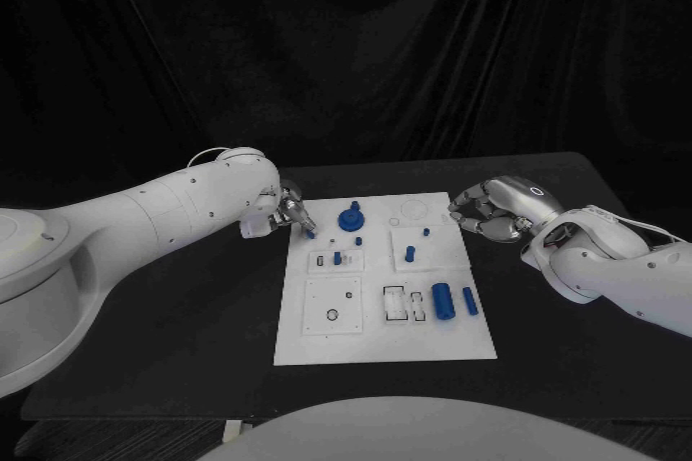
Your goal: Assemble the parts on the task board
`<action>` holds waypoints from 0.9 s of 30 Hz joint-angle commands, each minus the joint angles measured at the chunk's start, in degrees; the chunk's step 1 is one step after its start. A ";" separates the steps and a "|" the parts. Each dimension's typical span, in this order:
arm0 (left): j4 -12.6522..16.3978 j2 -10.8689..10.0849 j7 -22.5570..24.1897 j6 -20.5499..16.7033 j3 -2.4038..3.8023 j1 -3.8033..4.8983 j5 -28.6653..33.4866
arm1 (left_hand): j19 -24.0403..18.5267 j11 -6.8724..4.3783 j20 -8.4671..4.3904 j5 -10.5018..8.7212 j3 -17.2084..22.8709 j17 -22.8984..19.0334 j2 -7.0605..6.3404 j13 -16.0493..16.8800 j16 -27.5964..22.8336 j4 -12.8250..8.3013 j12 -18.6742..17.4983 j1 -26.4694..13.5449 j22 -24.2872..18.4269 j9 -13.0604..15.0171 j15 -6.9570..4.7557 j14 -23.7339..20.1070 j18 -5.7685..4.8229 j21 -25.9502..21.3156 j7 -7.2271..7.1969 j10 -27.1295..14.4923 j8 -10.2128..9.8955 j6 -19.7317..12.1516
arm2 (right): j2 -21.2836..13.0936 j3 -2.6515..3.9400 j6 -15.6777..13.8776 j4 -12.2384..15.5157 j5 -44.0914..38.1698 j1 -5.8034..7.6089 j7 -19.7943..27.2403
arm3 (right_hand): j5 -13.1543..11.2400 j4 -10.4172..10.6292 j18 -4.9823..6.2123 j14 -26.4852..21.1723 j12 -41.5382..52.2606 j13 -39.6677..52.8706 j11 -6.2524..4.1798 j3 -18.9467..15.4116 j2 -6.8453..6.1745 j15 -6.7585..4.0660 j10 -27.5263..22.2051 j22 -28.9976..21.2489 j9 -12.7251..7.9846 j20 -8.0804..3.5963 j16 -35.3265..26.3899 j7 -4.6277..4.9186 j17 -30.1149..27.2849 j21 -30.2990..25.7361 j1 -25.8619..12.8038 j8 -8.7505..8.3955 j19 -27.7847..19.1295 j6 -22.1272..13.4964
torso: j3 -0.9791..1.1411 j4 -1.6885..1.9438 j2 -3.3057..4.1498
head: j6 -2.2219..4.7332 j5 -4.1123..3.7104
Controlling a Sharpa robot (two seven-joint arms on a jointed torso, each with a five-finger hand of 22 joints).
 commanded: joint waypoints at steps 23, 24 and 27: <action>4.72 -3.02 3.00 -3.31 0.05 0.02 0.10 | -0.23 -0.04 0.15 6.68 14.99 15.10 -3.79 14.31 0.37 -6.76 -0.66 -2.43 11.47 4.38 0.13 6.05 0.60 -0.02 -0.03 5.18 2.17 1.64 | -0.08 0.03 0.06 -0.03 -0.11 -0.25 -0.75 | 0.32 -0.03 0.86 4.27 0.20 15.10 0.31 0.22 0.01 0.40 6.08 12.14 0.07 0.50 -0.14 0.15 5.40 -0.05 0.40 -0.28 2.31 0.37 | 0.02 0.04 -0.01 | 0.00 0.62; 5.17 -3.27 3.02 -3.41 0.05 0.08 0.10 | -0.23 -0.05 0.14 6.55 15.01 15.10 -3.86 14.30 0.37 -6.80 -0.67 -2.48 11.46 4.42 0.12 6.05 0.61 -0.02 -0.04 5.17 2.20 1.66 | -0.10 0.03 0.07 -0.03 -0.11 -0.26 -0.77 | 0.32 -0.03 0.86 4.27 0.20 15.10 0.31 0.22 0.01 0.40 6.08 12.14 0.07 0.50 -0.14 0.15 5.40 -0.05 0.40 -0.28 2.31 0.37 | 0.02 0.04 -0.01 | 0.00 0.58; 7.35 -4.42 2.79 -3.52 0.05 0.51 0.10 | -0.05 -0.17 0.08 5.78 15.15 15.10 -4.19 14.41 0.37 -6.89 -0.54 -2.93 11.53 4.73 0.03 6.05 0.56 0.20 -0.21 5.31 2.51 1.96 | -0.16 0.03 0.21 -0.07 -0.11 -0.26 -0.86 | 0.32 -0.04 0.86 4.26 0.20 15.10 0.30 0.23 0.01 0.40 6.08 12.14 0.07 0.50 -0.15 0.16 5.39 -0.06 0.41 -0.29 2.30 0.34 | 0.01 0.08 -0.05 | 0.00 0.34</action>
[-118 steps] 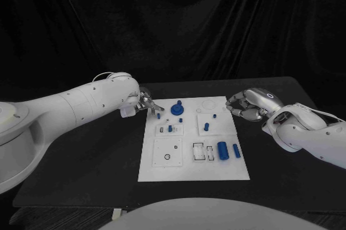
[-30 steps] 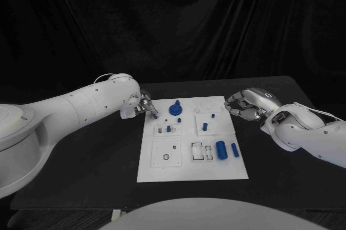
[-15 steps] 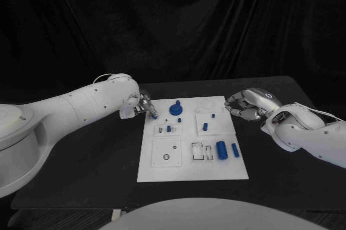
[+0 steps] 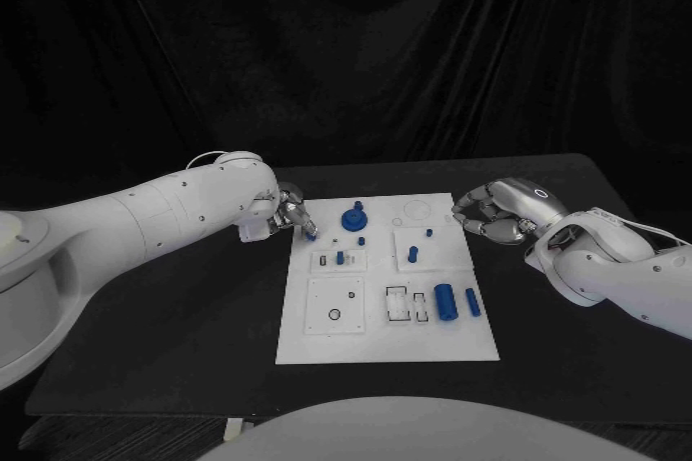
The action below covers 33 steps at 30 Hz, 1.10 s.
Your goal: Assemble the parts on the task board
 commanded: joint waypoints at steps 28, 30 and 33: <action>23.95 -12.90 -6.60 -15.51 -0.02 1.21 0.13 | 0.61 -1.11 -0.96 -2.56 2.11 14.48 -1.47 14.01 0.15 -0.40 -0.49 -4.87 11.52 -0.14 -0.86 5.73 0.52 0.37 -2.05 4.99 0.11 3.43 | -0.28 0.04 -0.26 0.52 0.26 -0.13 -1.12 | 0.29 -0.05 0.88 4.23 0.20 15.05 0.29 0.26 0.04 0.40 6.08 12.07 0.09 0.50 -0.21 0.15 5.27 -0.15 0.40 -0.29 2.27 0.35 | 0.14 -0.06 -0.18 | 0.00 0.88; 23.99 -13.02 -6.40 -16.45 -0.02 0.90 0.13 | 0.66 -1.13 -0.98 -2.51 2.00 14.54 -1.46 14.04 0.17 -0.27 -0.46 -4.96 11.54 -0.16 -0.89 5.76 0.51 0.42 -2.07 5.02 0.08 3.46 | -0.27 0.04 -0.27 0.54 0.27 -0.13 -1.11 | 0.29 -0.05 0.88 4.23 0.20 15.05 0.29 0.26 0.04 0.40 6.08 12.07 0.09 0.50 -0.21 0.15 5.27 -0.15 0.40 -0.29 2.27 0.35 | 0.12 -0.02 -0.16 | 0.00 0.69; 24.04 -13.11 -6.06 -17.65 -0.03 0.47 0.13 | 0.75 -1.17 -1.02 -2.53 1.83 14.60 -1.38 14.10 0.19 -0.04 -0.40 -5.07 11.57 -0.16 -0.94 5.80 0.48 0.51 -2.12 5.08 0.09 3.56 | -0.16 0.04 -0.25 0.53 0.28 -0.13 -1.09 | 0.29 -0.05 0.89 4.23 0.20 15.05 0.29 0.26 0.04 0.40 6.08 12.07 0.09 0.50 -0.20 0.15 5.28 -0.17 0.40 -0.29 2.26 0.36 | 0.10 -0.02 -0.14 | 0.00 0.63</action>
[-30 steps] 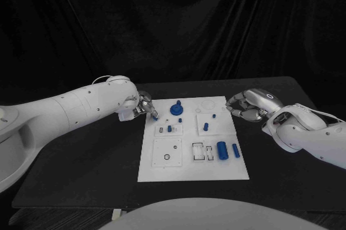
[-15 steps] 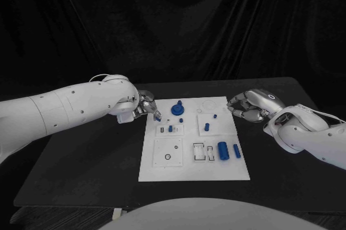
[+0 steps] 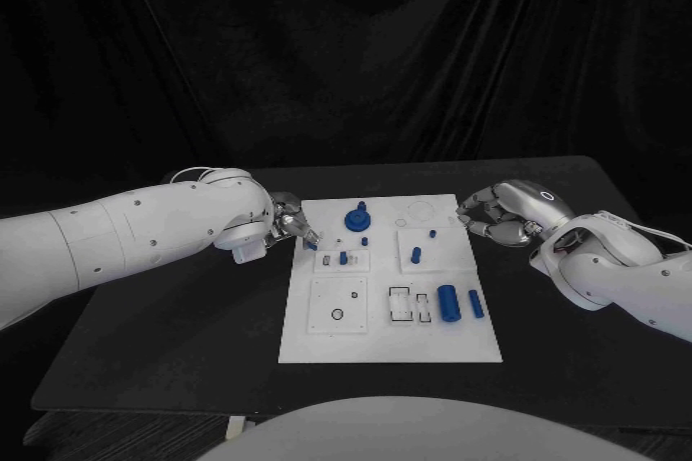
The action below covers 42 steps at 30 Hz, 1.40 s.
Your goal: Assemble the parts on the task board
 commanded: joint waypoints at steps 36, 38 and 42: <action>2.75 0.23 -1.08 -1.79 0.05 -1.66 0.13 | -0.04 -0.45 -0.39 -0.13 -0.13 14.52 0.52 13.98 0.17 0.53 -0.29 -0.44 11.52 0.03 -0.60 5.78 0.52 -0.17 -0.44 4.99 -0.35 0.73 | 0.21 0.04 -0.63 0.14 0.11 -0.20 -0.81 | 0.26 -0.09 0.90 4.23 0.20 15.08 0.29 0.26 -0.01 0.40 6.08 12.07 0.07 0.50 -0.20 0.15 5.29 -0.22 0.40 -0.28 2.24 0.39 | -0.04 0.01 0.01 | 0.00 0.19; 2.59 0.32 -1.06 -1.79 0.05 -1.80 0.13 | -0.04 -0.46 -0.39 -0.11 -0.11 14.50 0.55 13.97 0.16 0.53 -0.30 -0.40 11.53 0.03 -0.61 5.77 0.52 -0.16 -0.44 4.98 -0.36 0.71 | 0.25 0.04 -0.61 0.11 0.11 -0.21 -0.79 | 0.26 -0.09 0.90 4.23 0.20 15.08 0.29 0.26 -0.01 0.40 6.08 12.07 0.07 0.50 -0.20 0.15 5.29 -0.22 0.40 -0.28 2.24 0.39 | -0.03 0.02 0.03 | 0.00 0.17; 1.97 0.58 -0.96 -1.81 0.05 -2.15 0.13 | -0.04 -0.46 -0.39 -0.11 -0.11 14.50 0.55 13.97 0.16 0.53 -0.30 -0.40 11.53 0.03 -0.61 5.77 0.52 -0.16 -0.44 4.98 -0.36 0.71 | 0.35 0.04 -0.57 0.03 0.11 -0.24 -0.75 | 0.26 -0.09 0.90 4.23 0.20 15.08 0.29 0.26 -0.01 0.40 6.08 12.07 0.07 0.50 -0.20 0.15 5.29 -0.22 0.40 -0.28 2.24 0.39 | -0.02 0.05 0.03 | 0.00 0.10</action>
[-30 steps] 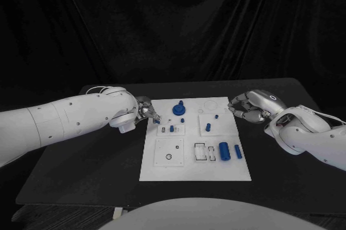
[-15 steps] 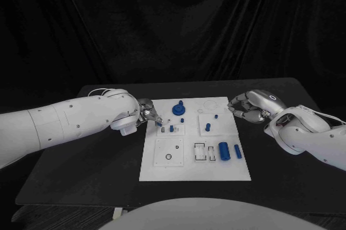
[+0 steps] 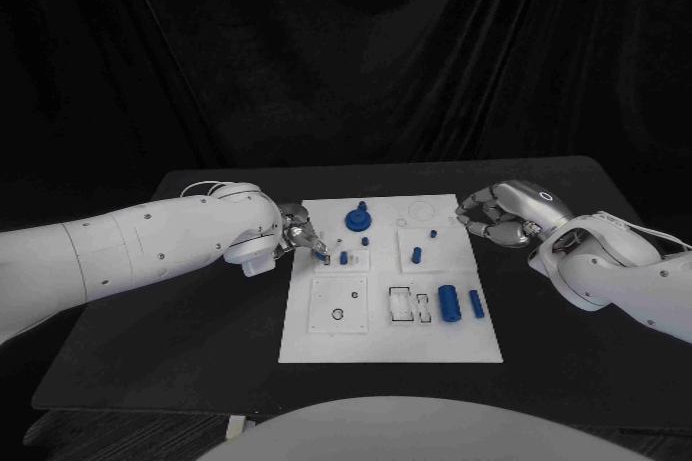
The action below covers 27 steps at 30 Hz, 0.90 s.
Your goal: Assemble the parts on the task board
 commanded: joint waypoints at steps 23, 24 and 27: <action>-1.39 1.21 2.79 -0.33 0.05 -1.12 0.13 | -0.13 -0.49 -0.47 0.54 0.21 14.32 0.75 13.79 0.09 0.26 -0.50 0.44 11.48 0.12 -0.47 5.47 0.56 -0.35 -0.09 4.81 -0.01 0.14 | 0.02 0.04 -0.65 -0.06 0.70 -0.22 -0.13 | 0.26 -0.10 0.88 4.23 0.20 15.09 0.27 0.27 -0.01 0.39 6.08 12.11 0.10 0.50 -0.21 0.14 5.27 -0.17 0.40 -0.27 2.26 0.40 | 0.00 0.00 0.03 | 0.00 -0.21; -1.37 1.21 2.82 -0.30 0.05 -1.13 0.13 | -0.13 -0.49 -0.47 0.54 0.21 14.32 0.75 13.79 0.09 0.26 -0.50 0.44 11.48 0.12 -0.47 5.47 0.56 -0.35 -0.09 4.81 -0.01 0.14 | 0.03 0.04 -0.64 -0.06 0.70 -0.22 -0.13 | 0.26 -0.10 0.88 4.23 0.20 15.09 0.27 0.27 -0.01 0.39 6.08 12.11 0.10 0.50 -0.21 0.14 5.27 -0.17 0.40 -0.27 2.26 0.40 | 0.00 0.00 0.03 | 0.00 -0.20; -1.34 1.23 2.82 -0.11 0.05 -1.16 0.13 | -0.13 -0.49 -0.47 0.54 0.21 14.32 0.75 13.79 0.09 0.26 -0.50 0.44 11.48 0.12 -0.47 5.47 0.56 -0.35 -0.09 4.81 -0.01 0.14 | 0.05 0.04 -0.61 -0.07 0.71 -0.24 -0.14 | 0.26 -0.10 0.88 4.23 0.20 15.09 0.27 0.27 -0.01 0.39 6.08 12.11 0.10 0.50 -0.21 0.14 5.27 -0.17 0.40 -0.27 2.26 0.40 | 0.00 -0.01 0.01 | 0.00 -0.16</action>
